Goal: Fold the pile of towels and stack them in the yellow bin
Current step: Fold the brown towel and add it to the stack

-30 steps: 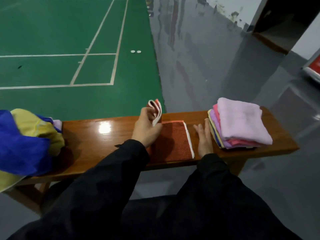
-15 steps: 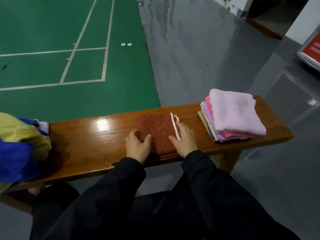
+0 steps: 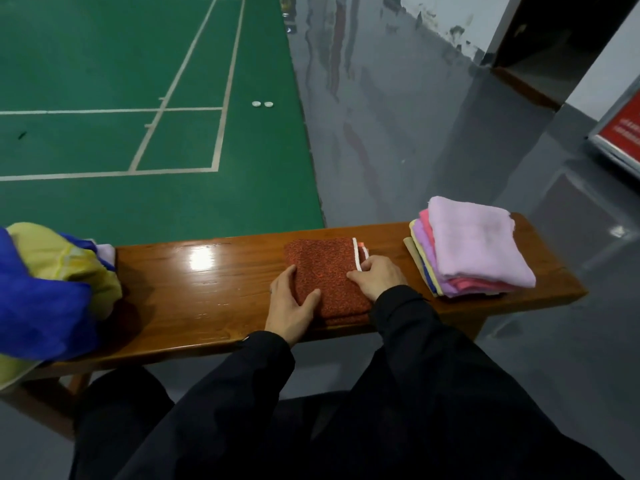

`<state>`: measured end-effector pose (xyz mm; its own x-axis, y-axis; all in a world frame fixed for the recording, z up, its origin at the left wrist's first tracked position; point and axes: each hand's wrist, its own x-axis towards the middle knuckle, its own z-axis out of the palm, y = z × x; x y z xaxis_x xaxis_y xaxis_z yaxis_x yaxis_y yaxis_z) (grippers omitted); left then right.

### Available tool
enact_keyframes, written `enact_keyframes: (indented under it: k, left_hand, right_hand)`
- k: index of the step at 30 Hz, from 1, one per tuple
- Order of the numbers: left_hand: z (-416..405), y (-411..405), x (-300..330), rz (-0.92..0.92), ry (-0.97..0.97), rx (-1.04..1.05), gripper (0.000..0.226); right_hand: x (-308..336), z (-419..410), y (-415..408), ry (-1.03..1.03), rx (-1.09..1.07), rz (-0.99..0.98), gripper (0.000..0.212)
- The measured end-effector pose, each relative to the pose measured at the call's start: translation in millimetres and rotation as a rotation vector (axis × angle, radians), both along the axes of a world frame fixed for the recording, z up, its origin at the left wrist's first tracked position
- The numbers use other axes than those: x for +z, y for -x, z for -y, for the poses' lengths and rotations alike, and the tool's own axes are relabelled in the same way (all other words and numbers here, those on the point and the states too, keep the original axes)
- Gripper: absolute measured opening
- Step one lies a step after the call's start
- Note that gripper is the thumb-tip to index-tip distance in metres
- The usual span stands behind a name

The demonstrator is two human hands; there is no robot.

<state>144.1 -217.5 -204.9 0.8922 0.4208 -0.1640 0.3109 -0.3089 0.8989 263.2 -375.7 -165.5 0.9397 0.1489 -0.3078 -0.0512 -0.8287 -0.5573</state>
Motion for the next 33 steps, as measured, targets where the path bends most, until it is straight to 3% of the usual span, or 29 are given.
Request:
enact_keyframes:
  k: [3,7,10,13,16,19,21,23,25,28,31,33]
  left_hand:
    - [-2.8,0.0,-0.5,0.016,0.022,-0.003,0.08]
    - [-1.4,-1.1,-4.4,0.044,-0.031,-0.021,0.087]
    - [0.3,-2.4,-7.3,0.01,-0.04,-0.017,0.094]
    - [0.5,-1.8,-9.6,-0.023,-0.084,-0.035,0.097]
    - [1.9,-4.3,-3.6,-0.027,-0.053,-0.038,0.093]
    - [6.5,-14.8,6.6,0.007,0.088,0.078,0.092]
    - [8.6,-21.3,14.2,-0.043,0.296,0.237,0.092]
    - [11.3,-22.4,22.1,-0.117,0.533,0.298,0.068]
    - [17.4,-17.8,33.9,-0.155,0.695,0.23,0.048]
    - [32.9,-11.1,67.2,-0.105,0.736,0.098,0.032]
    - [50.4,-12.8,112.8,-0.005,0.716,-0.027,0.021]
    - [61.8,-14.3,138.4,0.072,0.811,-0.099,0.027]
  right_hand:
    - [4.6,-4.7,-2.6,-0.082,-0.041,0.027,0.015]
    - [11.8,-5.7,-2.3,-0.247,-0.262,0.137,0.011]
    - [0.7,2.4,2.3,-0.239,-0.322,0.151,0.011]
    - [-19.4,12.8,6.1,-0.12,-0.27,0.07,0.029]
    - [-25.1,15.2,8.9,-0.082,-0.247,0.134,0.051]
    - [-26.5,10.2,14.8,-0.052,-0.207,0.146,0.061]
    - [-27.1,6.0,17.9,-0.017,-0.179,0.113,0.064]
    - [-29.1,5.4,17.4,-0.042,-0.183,0.071,0.064]
    - [-29.2,8.3,13.9,-0.098,-0.192,0.023,0.063]
    - [-25.9,14.8,13.3,-0.36,-0.272,-0.108,0.058]
    - [-4.5,16.9,28.9,-1.048,-0.44,-0.384,0.046]
    - [19.6,24.2,41.2,-1.372,-0.425,-0.435,0.047]
